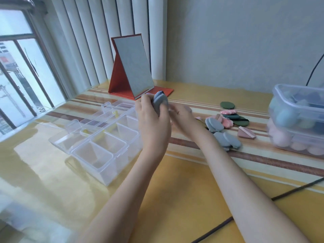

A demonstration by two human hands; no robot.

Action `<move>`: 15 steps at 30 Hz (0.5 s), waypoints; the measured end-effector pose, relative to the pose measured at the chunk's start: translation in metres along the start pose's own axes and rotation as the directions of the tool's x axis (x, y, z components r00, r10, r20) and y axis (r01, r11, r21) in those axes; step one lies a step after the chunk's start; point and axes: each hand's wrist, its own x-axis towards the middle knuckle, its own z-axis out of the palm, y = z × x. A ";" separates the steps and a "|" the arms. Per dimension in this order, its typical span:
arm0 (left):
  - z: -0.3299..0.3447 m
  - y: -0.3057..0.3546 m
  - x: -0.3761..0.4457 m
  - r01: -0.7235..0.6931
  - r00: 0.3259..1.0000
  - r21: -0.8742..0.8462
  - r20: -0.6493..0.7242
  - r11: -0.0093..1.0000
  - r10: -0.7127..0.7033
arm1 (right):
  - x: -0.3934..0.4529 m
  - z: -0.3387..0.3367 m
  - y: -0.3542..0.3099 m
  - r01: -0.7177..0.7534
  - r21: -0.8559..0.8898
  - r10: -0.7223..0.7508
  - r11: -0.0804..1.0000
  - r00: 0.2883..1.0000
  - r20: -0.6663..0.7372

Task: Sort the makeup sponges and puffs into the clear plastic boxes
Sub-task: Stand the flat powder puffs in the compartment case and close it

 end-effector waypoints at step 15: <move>-0.094 -0.027 0.039 0.245 0.917 0.053 0.311 0.968 -0.249 | -0.019 -0.019 -0.055 -0.116 -0.737 -0.012 0.666 0.986 -0.167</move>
